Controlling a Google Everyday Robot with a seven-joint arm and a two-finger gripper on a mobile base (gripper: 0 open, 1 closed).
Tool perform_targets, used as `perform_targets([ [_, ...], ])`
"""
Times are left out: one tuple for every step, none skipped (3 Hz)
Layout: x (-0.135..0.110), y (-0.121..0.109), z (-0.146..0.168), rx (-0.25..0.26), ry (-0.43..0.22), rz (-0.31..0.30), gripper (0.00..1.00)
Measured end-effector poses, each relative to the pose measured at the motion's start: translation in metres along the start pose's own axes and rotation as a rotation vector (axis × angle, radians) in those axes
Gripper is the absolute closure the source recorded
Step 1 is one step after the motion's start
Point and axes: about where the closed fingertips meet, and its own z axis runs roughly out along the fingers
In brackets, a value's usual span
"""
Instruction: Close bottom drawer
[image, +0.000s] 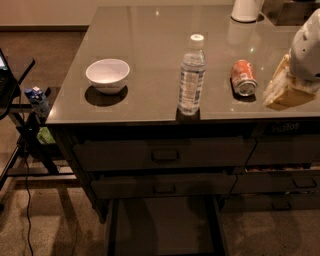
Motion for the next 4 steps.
perform_targets([
  [0.000, 0.000, 0.000, 0.000, 0.000, 0.000, 1.00],
  [0.005, 0.009, 0.011, -0.011, 0.006, 0.029, 1.00],
  [0.014, 0.037, 0.036, -0.032, 0.004, 0.093, 1.00],
  [0.036, 0.085, 0.089, -0.119, 0.036, 0.173, 1.00],
])
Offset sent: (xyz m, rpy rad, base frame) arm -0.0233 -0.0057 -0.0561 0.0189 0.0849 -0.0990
